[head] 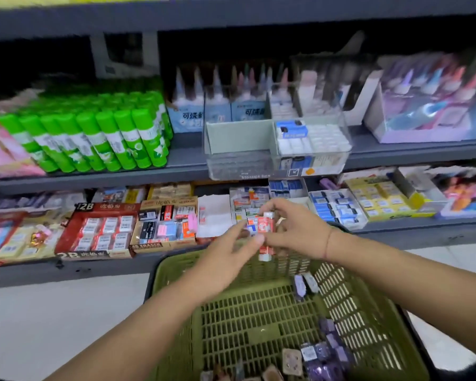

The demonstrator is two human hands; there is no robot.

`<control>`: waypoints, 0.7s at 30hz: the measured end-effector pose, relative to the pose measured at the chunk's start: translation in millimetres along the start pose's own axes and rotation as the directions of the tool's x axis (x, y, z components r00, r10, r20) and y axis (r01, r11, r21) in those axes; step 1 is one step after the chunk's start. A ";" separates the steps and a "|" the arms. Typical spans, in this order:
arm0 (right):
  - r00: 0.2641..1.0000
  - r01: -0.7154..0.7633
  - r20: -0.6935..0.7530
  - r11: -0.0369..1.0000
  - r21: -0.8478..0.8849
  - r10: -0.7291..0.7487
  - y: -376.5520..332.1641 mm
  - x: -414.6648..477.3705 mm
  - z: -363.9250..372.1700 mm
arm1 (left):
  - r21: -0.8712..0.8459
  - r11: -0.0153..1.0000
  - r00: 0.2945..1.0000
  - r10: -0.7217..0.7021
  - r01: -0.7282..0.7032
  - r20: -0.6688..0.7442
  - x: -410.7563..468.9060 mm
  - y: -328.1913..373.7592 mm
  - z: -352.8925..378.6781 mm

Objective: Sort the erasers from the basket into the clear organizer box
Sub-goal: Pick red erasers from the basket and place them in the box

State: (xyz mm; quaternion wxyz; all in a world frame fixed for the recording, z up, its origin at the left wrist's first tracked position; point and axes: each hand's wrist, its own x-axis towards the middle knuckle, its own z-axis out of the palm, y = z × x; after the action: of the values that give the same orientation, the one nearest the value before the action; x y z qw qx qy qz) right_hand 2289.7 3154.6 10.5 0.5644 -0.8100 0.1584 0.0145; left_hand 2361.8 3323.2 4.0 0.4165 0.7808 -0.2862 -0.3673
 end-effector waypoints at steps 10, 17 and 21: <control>0.943 0.162 -0.311 0.979 0.124 -0.117 -63.4 -15.1 -70.3 | -0.220 0.955 0.980 0.193 -0.198 -0.045 17.8 106.2 4.0; 0.800 0.261 -0.574 0.963 0.074 -0.173 -72.5 0.7 -159.1 | 0.425 0.854 0.782 0.476 -0.302 -0.402 40.4 108.4 -27.8; 0.733 0.203 -0.625 0.963 -0.175 -0.268 -81.4 35.5 -209.5 | 0.483 0.853 0.833 0.405 -0.196 -0.377 51.8 101.7 -40.1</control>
State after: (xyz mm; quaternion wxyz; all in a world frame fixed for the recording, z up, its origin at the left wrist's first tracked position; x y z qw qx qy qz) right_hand 2313.1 2979.0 153.3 0.4339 -0.8048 0.2374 -0.3281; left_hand 2409.4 3252.1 89.5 0.3464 0.8605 -0.3727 -0.0257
